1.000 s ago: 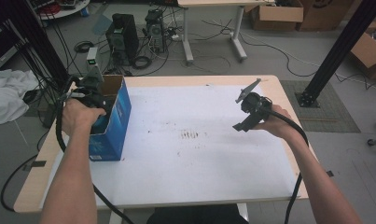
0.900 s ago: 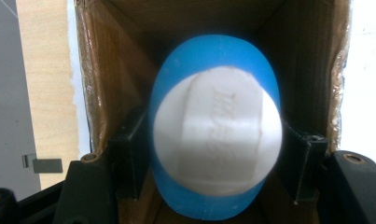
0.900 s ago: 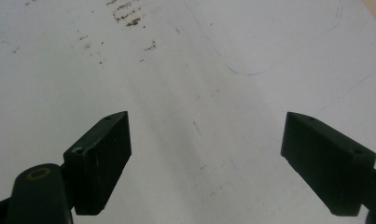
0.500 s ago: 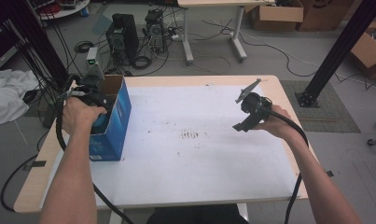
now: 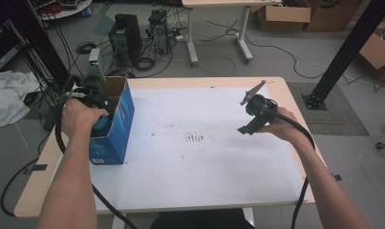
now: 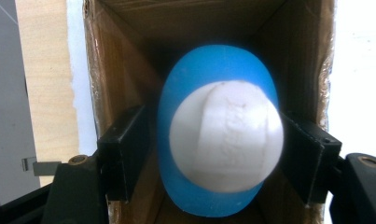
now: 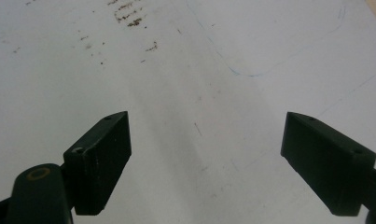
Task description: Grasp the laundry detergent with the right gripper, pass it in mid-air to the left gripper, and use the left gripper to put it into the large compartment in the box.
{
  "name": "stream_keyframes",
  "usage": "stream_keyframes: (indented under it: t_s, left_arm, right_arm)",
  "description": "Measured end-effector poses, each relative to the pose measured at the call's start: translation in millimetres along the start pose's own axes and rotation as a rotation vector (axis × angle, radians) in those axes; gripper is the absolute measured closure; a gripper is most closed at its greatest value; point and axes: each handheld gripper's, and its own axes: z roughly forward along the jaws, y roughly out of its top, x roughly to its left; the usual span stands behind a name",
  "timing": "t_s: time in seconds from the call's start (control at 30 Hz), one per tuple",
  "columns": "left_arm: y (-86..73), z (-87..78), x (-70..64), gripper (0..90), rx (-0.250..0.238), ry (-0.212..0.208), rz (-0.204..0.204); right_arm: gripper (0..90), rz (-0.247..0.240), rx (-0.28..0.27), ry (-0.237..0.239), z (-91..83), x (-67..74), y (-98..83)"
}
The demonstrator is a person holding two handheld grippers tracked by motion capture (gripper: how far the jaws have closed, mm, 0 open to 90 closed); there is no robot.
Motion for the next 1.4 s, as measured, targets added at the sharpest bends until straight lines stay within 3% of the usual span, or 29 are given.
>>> stream_keyframes:
  t_s: [0.87, 1.1, 1.33, 1.4]
  left_arm:
    - [2.6, -16.5, -1.2, 29.3, -0.033, -0.023, 0.006]
    - [6.7, -26.9, -6.5, 21.7, -0.035, -0.006, 0.035]
    - [13.8, -38.8, -18.5, 16.6, 0.013, 0.011, 0.076]
    - [15.0, -41.7, -22.4, 16.8, 0.019, -0.001, 0.092]
  right_arm:
    - [16.0, -0.008, 0.004, 0.001, -0.5, 2.5, 1.5]
    - [16.2, -0.013, 0.006, 0.005, 0.1, 3.7, 2.7]
    - [16.3, -0.016, 0.009, 0.003, -0.2, 4.7, 4.3]
    - [16.3, -0.016, 0.01, 0.004, -0.1, 5.1, 4.6]
